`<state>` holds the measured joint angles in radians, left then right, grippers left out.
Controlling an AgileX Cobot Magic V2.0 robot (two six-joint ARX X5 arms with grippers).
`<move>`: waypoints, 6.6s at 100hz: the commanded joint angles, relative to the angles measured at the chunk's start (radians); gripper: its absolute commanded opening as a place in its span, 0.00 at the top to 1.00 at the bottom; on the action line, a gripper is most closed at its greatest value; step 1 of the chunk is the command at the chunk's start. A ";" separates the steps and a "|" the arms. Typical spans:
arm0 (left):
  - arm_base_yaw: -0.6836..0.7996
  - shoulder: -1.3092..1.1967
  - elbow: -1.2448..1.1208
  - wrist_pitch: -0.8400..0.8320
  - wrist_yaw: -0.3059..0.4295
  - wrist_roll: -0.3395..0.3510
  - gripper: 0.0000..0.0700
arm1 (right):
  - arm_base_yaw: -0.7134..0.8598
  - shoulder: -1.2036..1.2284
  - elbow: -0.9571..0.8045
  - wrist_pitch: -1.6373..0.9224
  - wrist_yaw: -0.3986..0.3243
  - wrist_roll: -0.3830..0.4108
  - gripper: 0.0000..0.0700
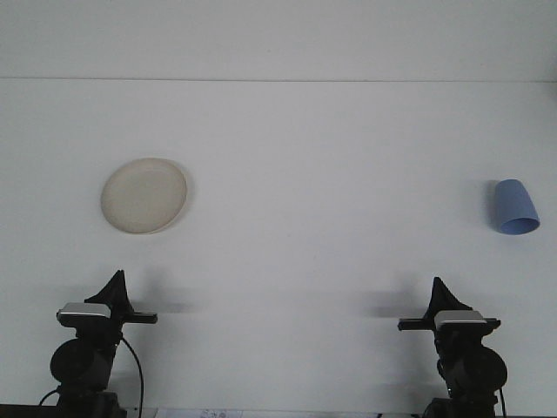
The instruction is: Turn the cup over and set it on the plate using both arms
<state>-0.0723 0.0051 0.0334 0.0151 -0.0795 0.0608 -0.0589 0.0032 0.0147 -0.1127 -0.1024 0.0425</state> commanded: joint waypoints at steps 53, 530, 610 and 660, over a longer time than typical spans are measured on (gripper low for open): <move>0.001 -0.002 -0.019 0.014 -0.003 -0.001 0.98 | 0.000 -0.002 -0.002 0.013 0.000 0.013 0.99; 0.001 -0.002 -0.019 0.014 -0.003 -0.001 0.98 | 0.729 1.330 1.288 -1.123 -0.001 0.036 1.00; 0.001 -0.002 -0.019 0.014 -0.003 -0.001 0.98 | 0.984 1.645 1.402 -1.144 0.058 -0.015 0.40; 0.001 -0.002 -0.019 0.014 -0.003 -0.001 0.98 | 0.958 1.009 1.274 -0.909 0.241 0.020 0.41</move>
<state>-0.0723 0.0051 0.0334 0.0154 -0.0795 0.0608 0.8898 1.1278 1.3437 -1.0786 0.1081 0.0364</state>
